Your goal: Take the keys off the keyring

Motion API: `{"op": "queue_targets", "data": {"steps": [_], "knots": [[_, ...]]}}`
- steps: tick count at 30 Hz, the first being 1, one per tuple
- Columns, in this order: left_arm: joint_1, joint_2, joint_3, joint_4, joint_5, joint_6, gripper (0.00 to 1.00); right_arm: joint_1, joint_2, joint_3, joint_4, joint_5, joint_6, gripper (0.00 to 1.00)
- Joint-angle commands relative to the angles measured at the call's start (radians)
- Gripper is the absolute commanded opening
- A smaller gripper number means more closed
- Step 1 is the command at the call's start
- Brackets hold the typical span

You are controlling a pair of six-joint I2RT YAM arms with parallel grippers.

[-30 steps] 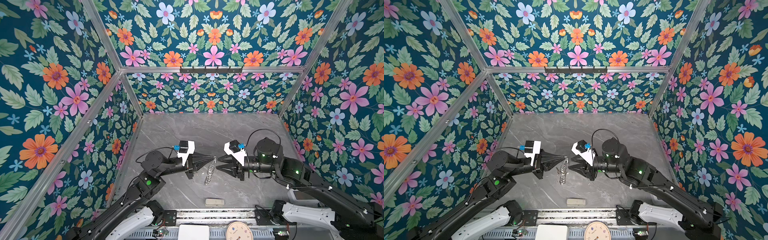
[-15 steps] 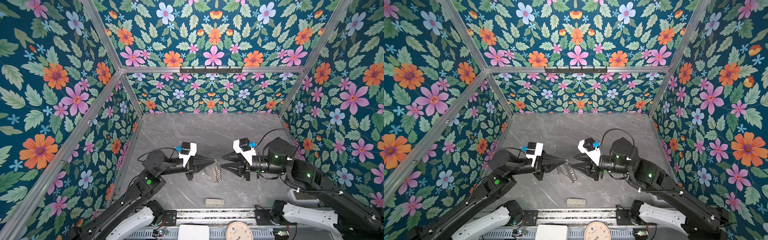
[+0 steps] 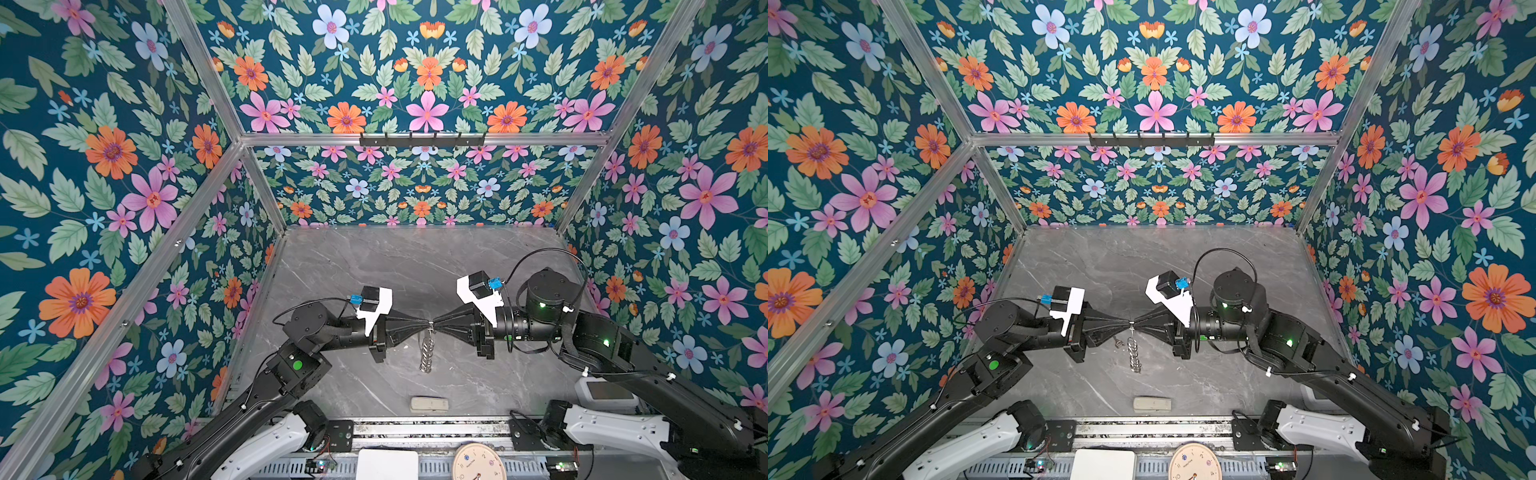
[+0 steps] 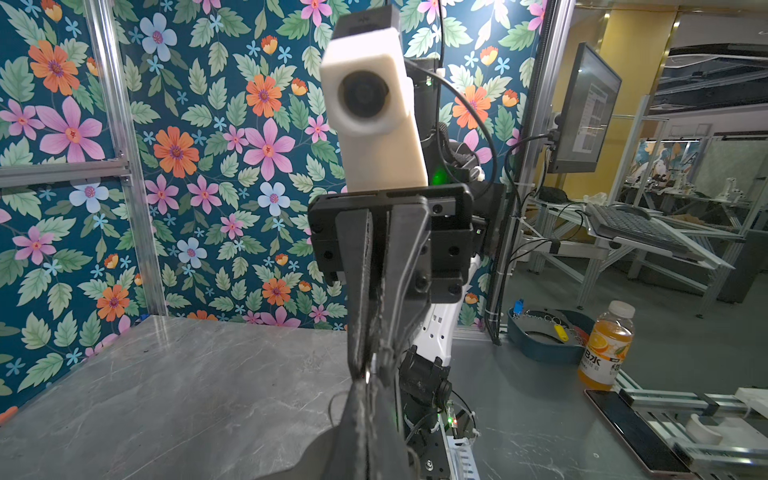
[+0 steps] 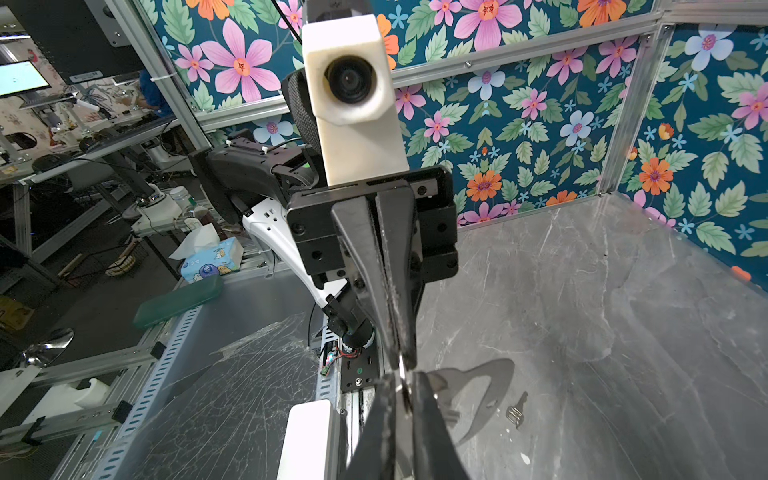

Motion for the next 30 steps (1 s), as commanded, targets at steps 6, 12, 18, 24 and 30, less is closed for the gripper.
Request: {"op": "queue_targets", "data": {"steps": [6,12,18,24,30], "knots": [[0.001,0.006,0.005,0.051,-0.002,-0.015,0.00,-0.002,0.009,0.009,0.001,-0.011,0.018,0.00],[0.000,0.013,0.034,-0.011,-0.010,-0.009,0.01,-0.031,0.017,0.038,-0.052,-0.036,0.028,0.00],[0.001,0.039,0.114,-0.206,0.010,0.036,0.25,-0.103,0.055,0.142,-0.249,-0.101,-0.001,0.00],[0.001,0.096,0.224,-0.405,0.034,0.085,0.30,-0.104,0.116,0.249,-0.422,-0.095,-0.063,0.00],[0.001,0.166,0.320,-0.548,0.068,0.121,0.30,-0.104,0.147,0.297,-0.479,-0.089,-0.091,0.00]]}}
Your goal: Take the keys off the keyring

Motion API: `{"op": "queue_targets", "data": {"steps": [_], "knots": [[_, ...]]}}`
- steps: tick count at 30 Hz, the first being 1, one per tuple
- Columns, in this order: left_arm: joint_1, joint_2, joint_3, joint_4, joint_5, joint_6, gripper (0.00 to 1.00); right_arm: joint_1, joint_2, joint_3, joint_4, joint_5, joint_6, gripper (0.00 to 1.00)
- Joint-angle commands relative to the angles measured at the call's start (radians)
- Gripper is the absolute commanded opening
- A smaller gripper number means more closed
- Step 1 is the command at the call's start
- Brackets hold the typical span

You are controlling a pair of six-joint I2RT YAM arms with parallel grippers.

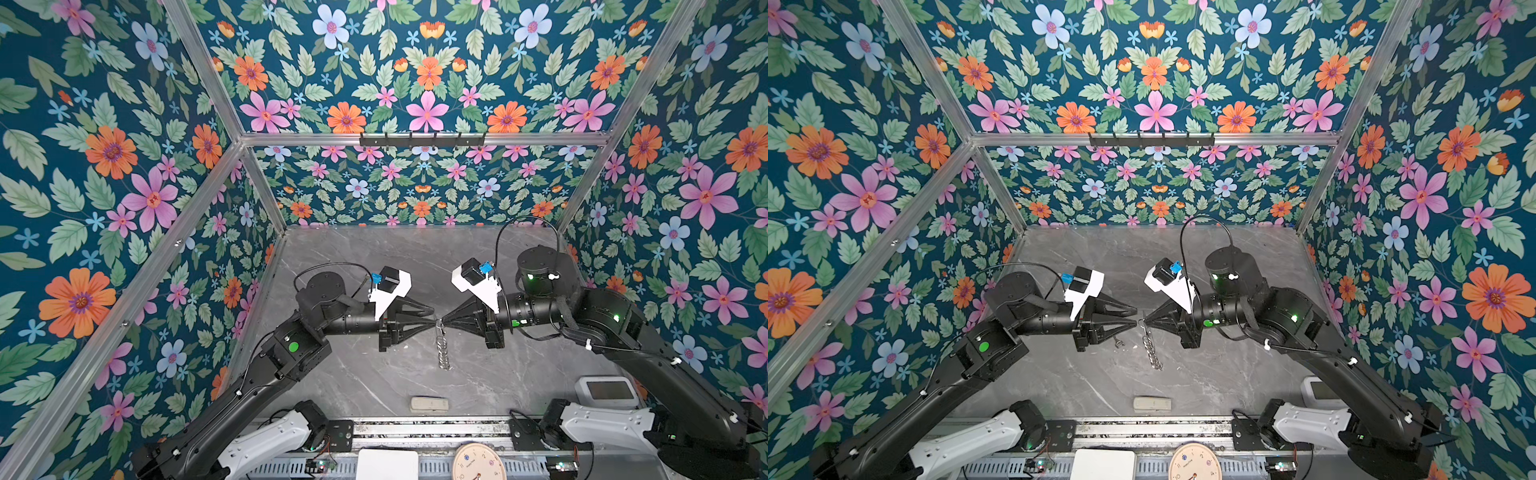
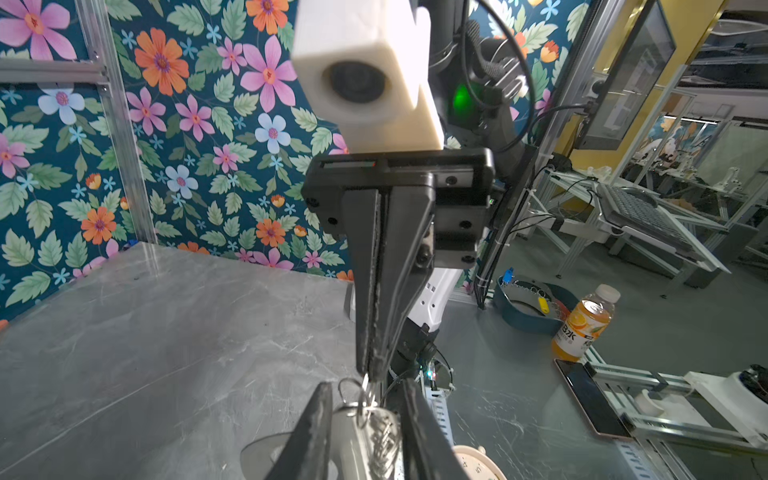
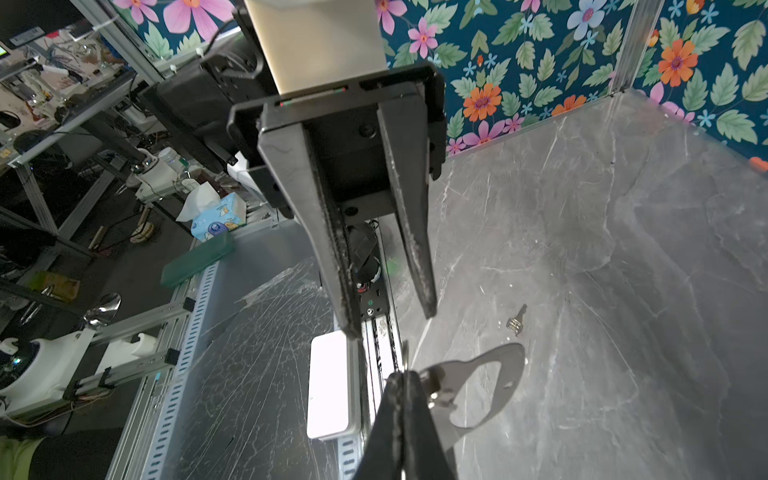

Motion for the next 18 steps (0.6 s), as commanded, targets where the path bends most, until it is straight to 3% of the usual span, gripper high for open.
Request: {"op": "queue_targets", "data": {"steps": [1,6,18], "knots": [[-0.001,0.027,0.038,-0.112,0.042,0.036,0.30,0.000,0.010,0.020,-0.039,-0.007,-0.033,0.00],[-0.001,0.060,0.072,-0.172,0.068,0.045,0.29,0.000,0.020,0.030,-0.038,0.002,-0.034,0.00],[-0.001,0.080,0.084,-0.174,0.105,0.053,0.15,0.000,0.038,0.044,-0.018,0.030,-0.033,0.00]]}}
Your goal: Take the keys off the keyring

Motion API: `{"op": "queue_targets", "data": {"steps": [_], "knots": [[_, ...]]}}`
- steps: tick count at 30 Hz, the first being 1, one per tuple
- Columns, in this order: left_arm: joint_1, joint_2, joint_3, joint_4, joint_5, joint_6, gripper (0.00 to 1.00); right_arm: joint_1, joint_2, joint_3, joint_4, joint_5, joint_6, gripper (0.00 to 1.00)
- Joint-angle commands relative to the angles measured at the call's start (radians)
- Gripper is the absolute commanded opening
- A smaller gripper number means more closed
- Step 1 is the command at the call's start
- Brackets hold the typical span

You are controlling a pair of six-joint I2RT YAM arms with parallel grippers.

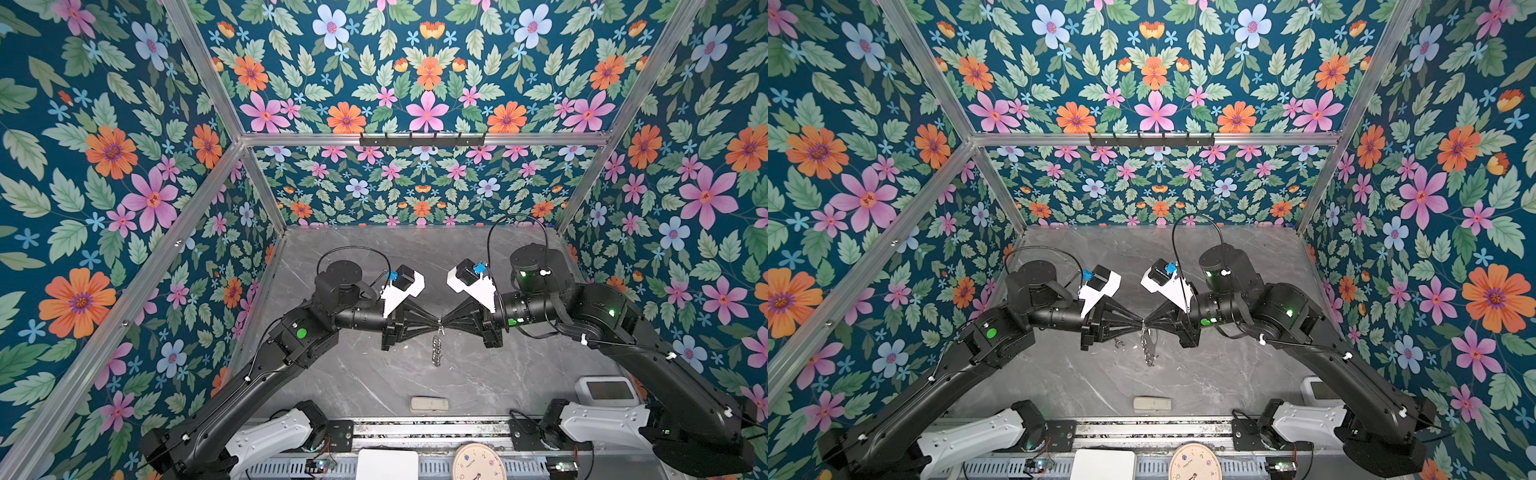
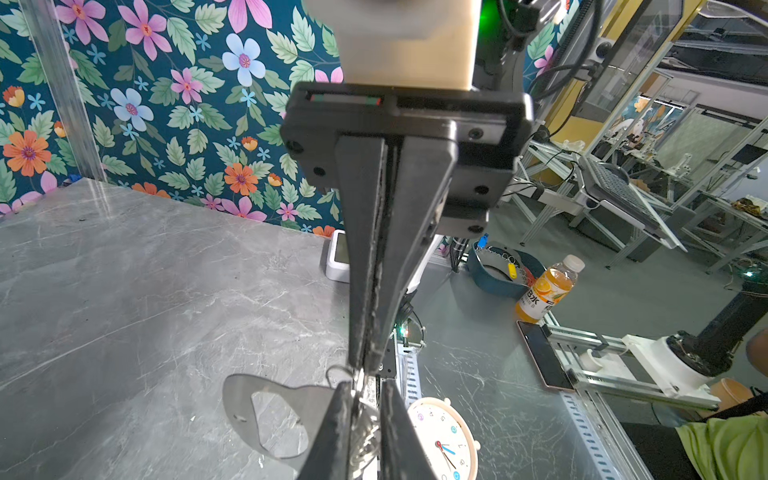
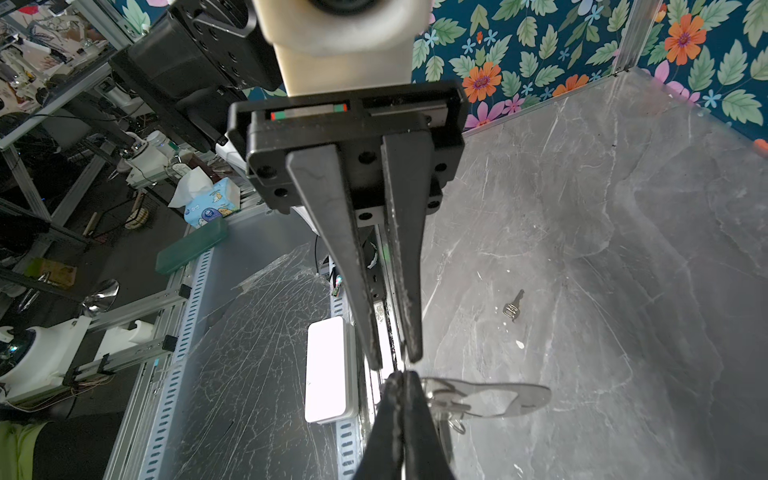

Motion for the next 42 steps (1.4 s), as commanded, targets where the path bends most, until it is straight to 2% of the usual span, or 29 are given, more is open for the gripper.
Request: {"op": "queue_targets", "data": {"steps": [1,6,10,14,19,26,33,42], "knots": [[-0.001,0.000,0.005,0.002,0.033,0.007,0.15,-0.001,0.003,0.010,0.031,0.020,-0.005,0.00],[-0.001,0.002,0.004,0.001,0.028,0.011,0.10,0.000,0.006,0.009,0.042,0.028,-0.002,0.00],[-0.002,-0.001,0.005,0.003,0.020,0.015,0.00,0.000,0.008,0.010,0.047,0.028,0.002,0.00],[-0.002,-0.018,-0.018,0.037,0.003,0.023,0.00,0.000,0.004,0.001,0.066,0.033,0.008,0.00],[-0.001,-0.060,-0.072,0.134,-0.032,0.014,0.00,0.000,-0.025,-0.031,0.118,0.068,0.016,0.31],[-0.002,-0.113,-0.144,0.269,-0.077,-0.015,0.00,0.000,-0.141,-0.198,0.304,0.118,0.020,0.43],[-0.001,-0.141,-0.186,0.365,-0.089,-0.046,0.00,0.000,-0.229,-0.366,0.468,0.082,0.032,0.45],[0.000,-0.145,-0.211,0.432,-0.063,-0.061,0.00,0.004,-0.252,-0.452,0.553,0.063,0.054,0.46]]}}
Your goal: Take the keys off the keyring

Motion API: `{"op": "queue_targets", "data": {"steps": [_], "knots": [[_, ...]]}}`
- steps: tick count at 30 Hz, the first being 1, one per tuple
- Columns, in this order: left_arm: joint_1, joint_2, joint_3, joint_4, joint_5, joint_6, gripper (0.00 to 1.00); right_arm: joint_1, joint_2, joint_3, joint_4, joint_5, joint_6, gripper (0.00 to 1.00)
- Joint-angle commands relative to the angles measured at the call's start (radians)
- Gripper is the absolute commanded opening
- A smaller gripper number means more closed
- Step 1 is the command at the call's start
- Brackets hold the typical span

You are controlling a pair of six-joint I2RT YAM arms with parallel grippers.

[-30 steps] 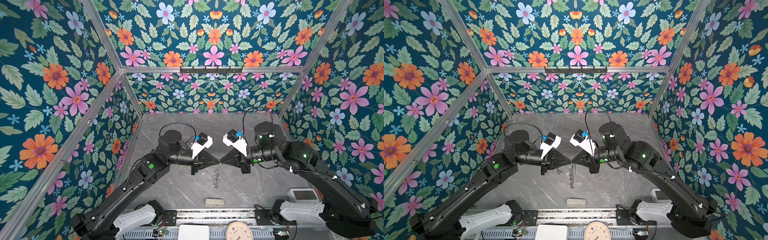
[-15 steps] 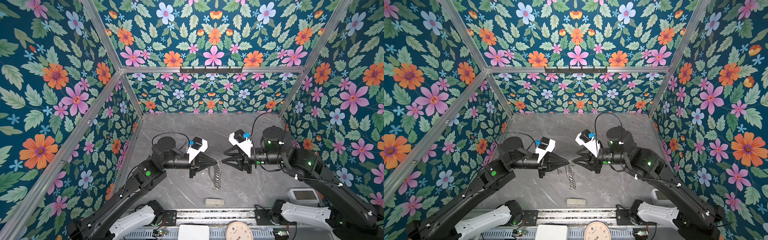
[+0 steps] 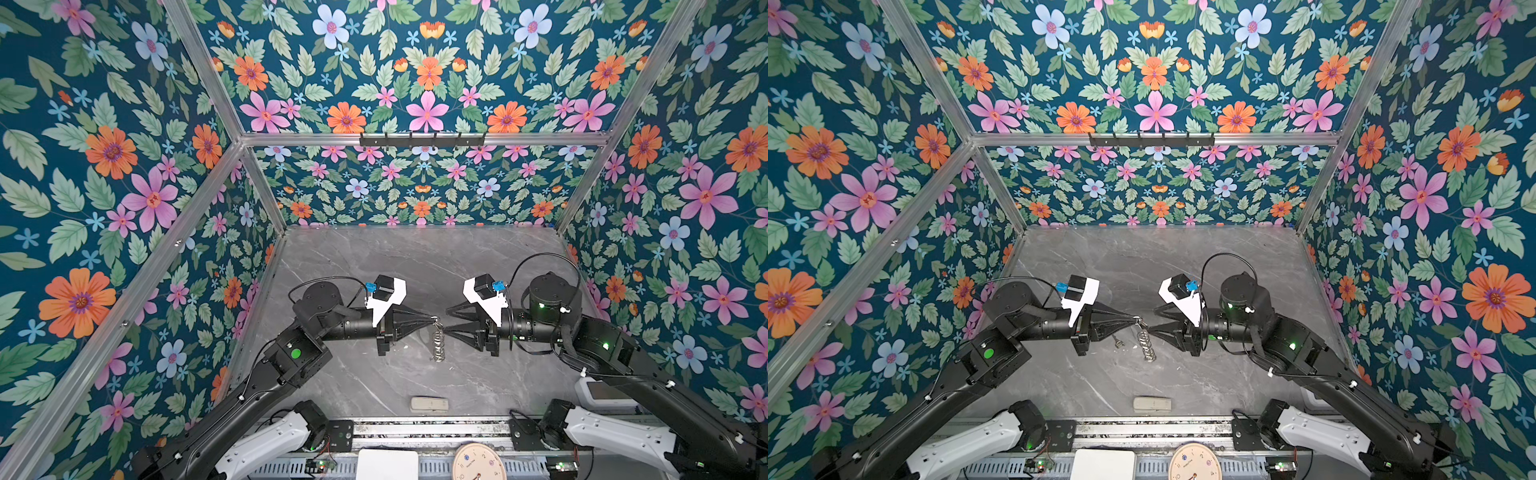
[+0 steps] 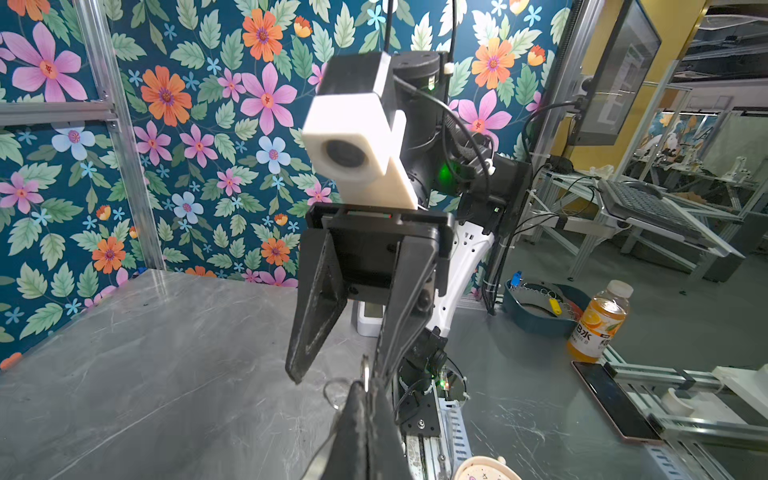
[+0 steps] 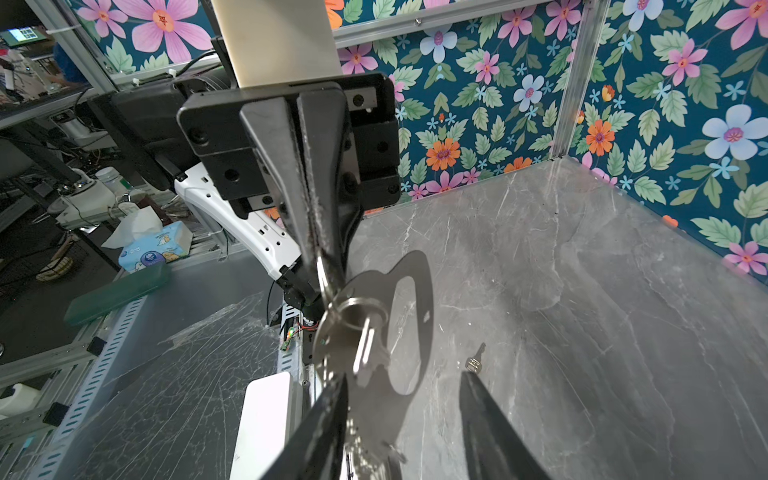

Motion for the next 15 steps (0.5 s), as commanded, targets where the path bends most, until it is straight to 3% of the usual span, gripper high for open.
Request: {"op": "queue_targets", "data": {"steps": [1,9,15], "knots": [[-0.001,0.000,-0.003,0.078,0.019,-0.013,0.00,0.006,-0.005,-0.011,0.087,-0.018,0.020,0.46],[-0.002,0.007,-0.010,0.110,0.022,-0.031,0.00,0.049,0.002,-0.010,0.083,0.064,-0.002,0.46],[-0.001,0.005,-0.013,0.113,0.029,-0.040,0.00,0.056,0.013,0.012,0.064,0.091,-0.012,0.32]]}}
